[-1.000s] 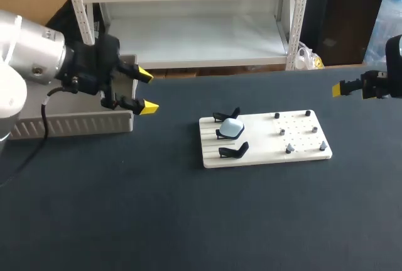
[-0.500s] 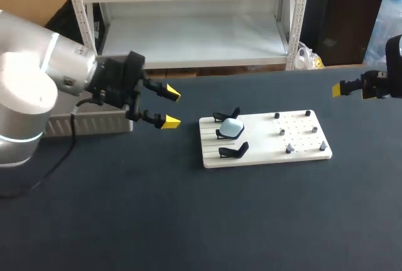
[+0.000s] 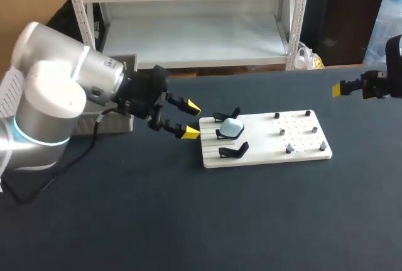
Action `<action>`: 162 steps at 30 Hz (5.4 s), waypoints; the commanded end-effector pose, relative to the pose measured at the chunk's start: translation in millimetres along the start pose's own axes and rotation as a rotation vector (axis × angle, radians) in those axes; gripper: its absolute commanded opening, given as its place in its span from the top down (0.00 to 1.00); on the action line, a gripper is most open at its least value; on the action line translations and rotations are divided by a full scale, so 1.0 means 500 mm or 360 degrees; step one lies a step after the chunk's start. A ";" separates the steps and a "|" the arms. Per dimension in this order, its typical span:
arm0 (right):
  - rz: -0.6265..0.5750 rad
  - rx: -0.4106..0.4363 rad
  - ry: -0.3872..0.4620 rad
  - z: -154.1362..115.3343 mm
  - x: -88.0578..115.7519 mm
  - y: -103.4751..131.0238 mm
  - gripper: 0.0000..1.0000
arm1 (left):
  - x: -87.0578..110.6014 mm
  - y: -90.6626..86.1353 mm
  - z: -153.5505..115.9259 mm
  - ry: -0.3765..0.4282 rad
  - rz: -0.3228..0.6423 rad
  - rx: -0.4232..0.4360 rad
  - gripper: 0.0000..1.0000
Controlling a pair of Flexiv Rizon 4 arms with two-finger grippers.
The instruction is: Pick up each earbud case from the left stands, insert the matching earbuds, close the lid, and place the case in the box.
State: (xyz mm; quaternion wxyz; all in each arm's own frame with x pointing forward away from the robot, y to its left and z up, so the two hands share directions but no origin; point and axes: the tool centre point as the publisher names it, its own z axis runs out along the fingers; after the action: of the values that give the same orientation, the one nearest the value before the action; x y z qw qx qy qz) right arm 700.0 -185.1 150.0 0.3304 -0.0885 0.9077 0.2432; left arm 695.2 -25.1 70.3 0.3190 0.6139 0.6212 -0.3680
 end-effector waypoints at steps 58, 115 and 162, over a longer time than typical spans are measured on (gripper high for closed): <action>0.0000 0.0000 0.0000 0.000 0.000 0.000 0.00 | 0.010 0.075 0.156 -0.0061 0.0057 0.0004 0.53; 0.0000 0.0000 0.0000 0.000 0.000 0.000 0.00 | -0.146 -0.013 0.034 -0.0602 0.0174 -0.0125 1.00; -0.0427 -0.0290 0.0125 -0.029 0.045 0.200 0.00 | -0.159 0.009 0.074 -0.0697 0.0126 -0.0047 1.00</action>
State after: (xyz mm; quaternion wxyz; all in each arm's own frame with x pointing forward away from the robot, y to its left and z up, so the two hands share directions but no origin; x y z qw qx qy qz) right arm 651.2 -112.5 182.5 0.3067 -0.2536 0.8693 0.2932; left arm 695.2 -98.4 121.3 0.4719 0.5360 0.5222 -0.4661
